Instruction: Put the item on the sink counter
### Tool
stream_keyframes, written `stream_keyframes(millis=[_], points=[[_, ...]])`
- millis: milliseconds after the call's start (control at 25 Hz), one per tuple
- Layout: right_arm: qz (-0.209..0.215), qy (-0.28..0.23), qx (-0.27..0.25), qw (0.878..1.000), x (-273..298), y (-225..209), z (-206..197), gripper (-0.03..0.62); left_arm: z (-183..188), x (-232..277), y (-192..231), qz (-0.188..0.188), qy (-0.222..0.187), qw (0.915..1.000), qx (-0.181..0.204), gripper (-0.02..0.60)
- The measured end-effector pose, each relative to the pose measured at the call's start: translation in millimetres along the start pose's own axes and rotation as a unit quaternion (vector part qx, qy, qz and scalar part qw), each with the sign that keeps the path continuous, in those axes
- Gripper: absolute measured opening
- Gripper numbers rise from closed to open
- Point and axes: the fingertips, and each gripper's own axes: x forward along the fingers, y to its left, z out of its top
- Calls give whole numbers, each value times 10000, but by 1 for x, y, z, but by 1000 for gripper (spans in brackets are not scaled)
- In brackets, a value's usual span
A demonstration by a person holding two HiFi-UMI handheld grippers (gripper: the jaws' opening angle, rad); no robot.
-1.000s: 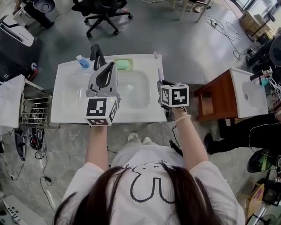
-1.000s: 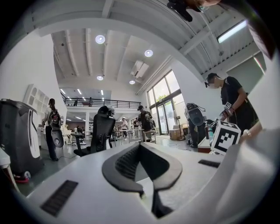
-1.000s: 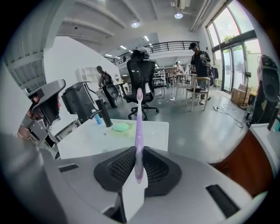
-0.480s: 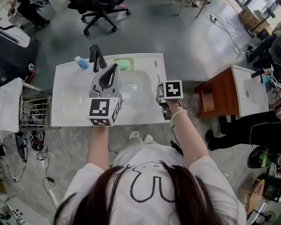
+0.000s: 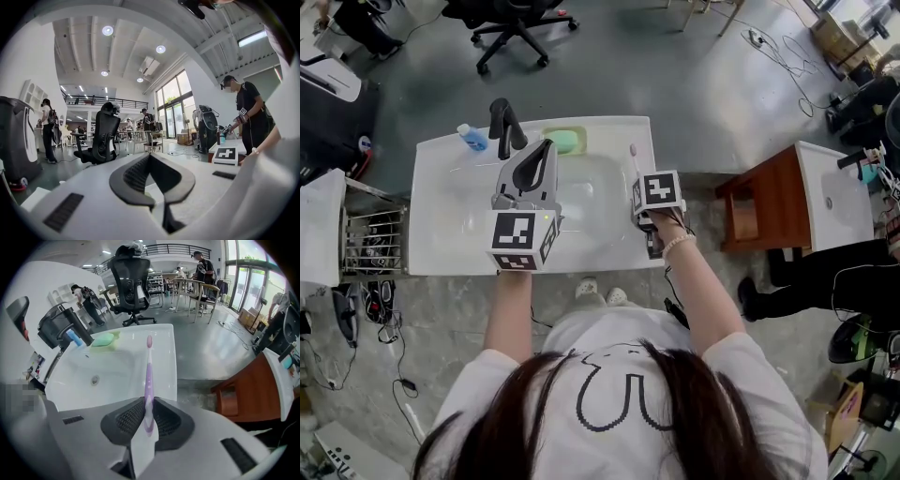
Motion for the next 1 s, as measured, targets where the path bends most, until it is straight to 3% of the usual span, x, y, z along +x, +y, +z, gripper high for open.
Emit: stream_keyframes(millis=[200,360,480,1000], points=[[-2,157,-209,9997,2,1,1,88,-2,6,2,16,25,10000,-29,9],[258,193,-184,9993,2,8,1,191,-3,10,3,20,26,10000,-21,9],[325,129,-255,9991,-2,10,2,212,0,11,3,18,-4,10000,-15,9],[458,-1462,-523,9868,-87,13,40,207,32,3,-10,-39,-285,9995,142,9]])
